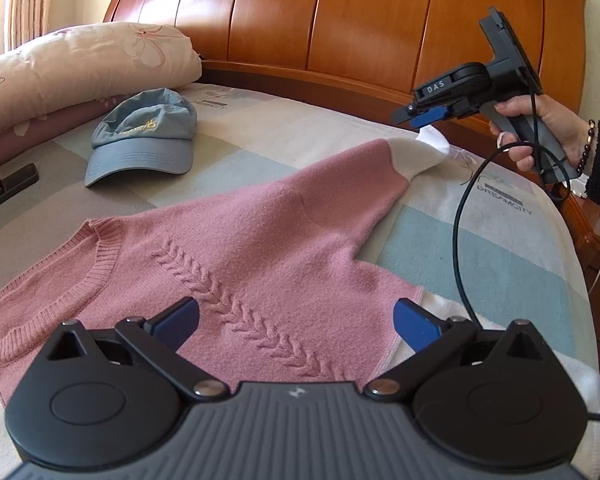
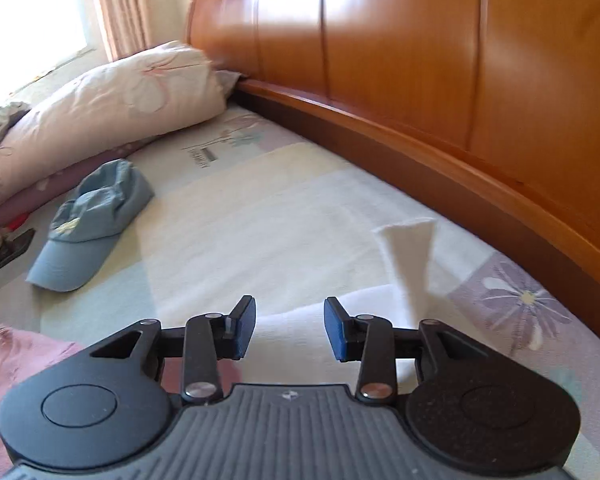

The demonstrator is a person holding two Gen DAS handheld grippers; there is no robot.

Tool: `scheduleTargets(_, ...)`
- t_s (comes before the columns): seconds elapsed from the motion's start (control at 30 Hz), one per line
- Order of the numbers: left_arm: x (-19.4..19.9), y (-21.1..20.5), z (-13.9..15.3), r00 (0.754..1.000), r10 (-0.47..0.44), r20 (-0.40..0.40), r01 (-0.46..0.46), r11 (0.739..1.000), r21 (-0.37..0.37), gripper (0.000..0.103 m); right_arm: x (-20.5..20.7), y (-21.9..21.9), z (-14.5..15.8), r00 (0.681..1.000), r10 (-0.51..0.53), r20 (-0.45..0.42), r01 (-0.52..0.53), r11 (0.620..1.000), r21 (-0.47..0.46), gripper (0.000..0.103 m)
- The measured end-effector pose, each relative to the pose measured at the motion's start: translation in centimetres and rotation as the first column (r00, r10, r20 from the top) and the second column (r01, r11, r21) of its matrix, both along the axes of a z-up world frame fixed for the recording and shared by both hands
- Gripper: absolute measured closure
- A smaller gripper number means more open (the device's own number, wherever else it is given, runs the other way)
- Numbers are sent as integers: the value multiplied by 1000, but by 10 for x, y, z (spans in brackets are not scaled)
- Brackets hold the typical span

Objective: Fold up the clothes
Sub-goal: 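Open the right gripper to release the cuff and pull back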

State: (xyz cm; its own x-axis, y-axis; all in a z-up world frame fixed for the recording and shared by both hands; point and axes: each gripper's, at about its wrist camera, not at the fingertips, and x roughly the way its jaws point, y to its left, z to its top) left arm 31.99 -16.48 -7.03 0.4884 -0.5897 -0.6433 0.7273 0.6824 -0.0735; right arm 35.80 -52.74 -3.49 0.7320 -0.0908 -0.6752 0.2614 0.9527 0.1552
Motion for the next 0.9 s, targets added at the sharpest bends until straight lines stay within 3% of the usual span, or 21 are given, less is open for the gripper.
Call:
scheduleTargets(0.13,2,-1,0,1000,7,2,-7,1000,25,1,33,57,-6,988,146,-44,-148,988,-33,60)
scheduleTargets(0.3,2,1,0,1000,9,4,-9,1000,28,1,49,98,-26,970,209,-122,-220,972,-86,60)
scheduleTargets(0.47,4,5,3,1000,19,-5,-19,1000,5,1,24,103,-44,954,222,-201,-252,958,-139,60)
scheduleTargets(0.57,4,6,4,1000,25,-1,-25,1000,5,1,14,106,-44,952,229,-205,-262,953,-150,60)
scheduleTargets(0.73,3,7,6,1000,30,9,-30,1000,1,1,28,114,-27,945,264,-195,-303,928,-216,59)
scheduleTargets(0.9,8,6,2,999,42,0,-42,999,9,1,54,114,-26,925,337,-177,-369,908,-200,59)
